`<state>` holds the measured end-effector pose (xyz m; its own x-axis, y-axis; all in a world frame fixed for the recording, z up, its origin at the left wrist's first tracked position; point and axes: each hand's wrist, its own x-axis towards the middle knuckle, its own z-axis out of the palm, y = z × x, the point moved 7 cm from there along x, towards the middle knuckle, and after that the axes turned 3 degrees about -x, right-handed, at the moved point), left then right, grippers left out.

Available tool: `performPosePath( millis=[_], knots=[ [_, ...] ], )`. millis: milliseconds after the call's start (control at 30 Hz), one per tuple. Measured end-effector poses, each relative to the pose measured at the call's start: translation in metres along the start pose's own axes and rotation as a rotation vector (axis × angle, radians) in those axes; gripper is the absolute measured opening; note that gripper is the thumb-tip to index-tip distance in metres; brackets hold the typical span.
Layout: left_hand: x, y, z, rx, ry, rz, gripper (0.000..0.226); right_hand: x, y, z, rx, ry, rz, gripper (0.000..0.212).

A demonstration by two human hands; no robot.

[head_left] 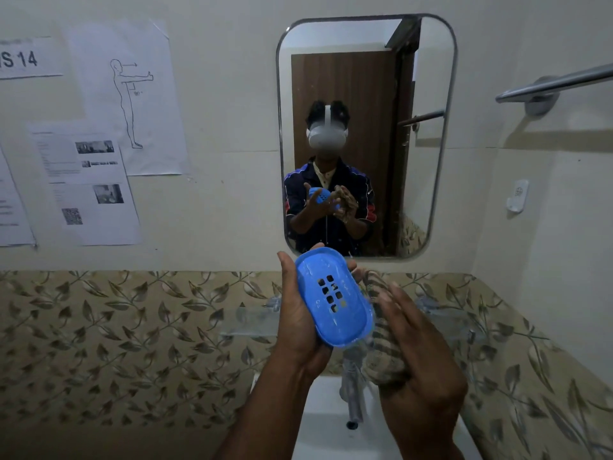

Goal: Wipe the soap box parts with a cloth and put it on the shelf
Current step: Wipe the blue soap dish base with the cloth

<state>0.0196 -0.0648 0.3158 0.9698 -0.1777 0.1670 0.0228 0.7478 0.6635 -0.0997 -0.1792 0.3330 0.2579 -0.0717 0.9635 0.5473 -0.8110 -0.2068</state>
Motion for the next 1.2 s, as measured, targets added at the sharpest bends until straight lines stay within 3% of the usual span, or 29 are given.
performPosePath(
  millis=[167,300,433,500,700,767,933,1033,1200],
  knots=[
    [-0.007,-0.015,0.01,0.119,-0.07,-0.137,0.086,0.012,0.003,0.045,-0.031,-0.314,-0.065,0.061],
    [-0.004,-0.013,0.01,0.133,-0.044,-0.078,0.08,0.025,0.008,0.048,-0.099,-0.318,0.044,0.06],
    [0.0,-0.006,0.004,0.028,-0.033,0.019,0.066,0.006,0.001,0.043,-0.077,-0.355,0.117,0.072],
    [0.0,-0.005,0.0,0.019,-0.032,0.028,0.067,-0.005,0.001,0.036,-0.074,-0.347,0.132,0.063],
    [-0.012,-0.026,0.007,0.072,-0.094,-0.106,0.084,0.018,-0.002,0.035,-0.023,-0.256,0.206,0.059],
    [-0.015,-0.029,0.009,0.055,-0.109,-0.116,0.078,0.026,0.001,0.038,0.045,-0.261,0.233,0.058],
    [-0.014,-0.021,0.011,0.029,-0.108,-0.125,0.073,0.023,-0.022,0.033,0.195,-0.389,-0.044,0.052],
    [-0.016,-0.021,0.008,0.036,-0.068,-0.093,0.067,0.031,-0.014,0.039,0.082,-0.429,-0.077,0.066],
    [-0.013,-0.016,0.012,0.144,-0.084,-0.001,0.067,0.03,-0.006,0.037,-0.093,-0.353,0.158,0.085]
  ],
)
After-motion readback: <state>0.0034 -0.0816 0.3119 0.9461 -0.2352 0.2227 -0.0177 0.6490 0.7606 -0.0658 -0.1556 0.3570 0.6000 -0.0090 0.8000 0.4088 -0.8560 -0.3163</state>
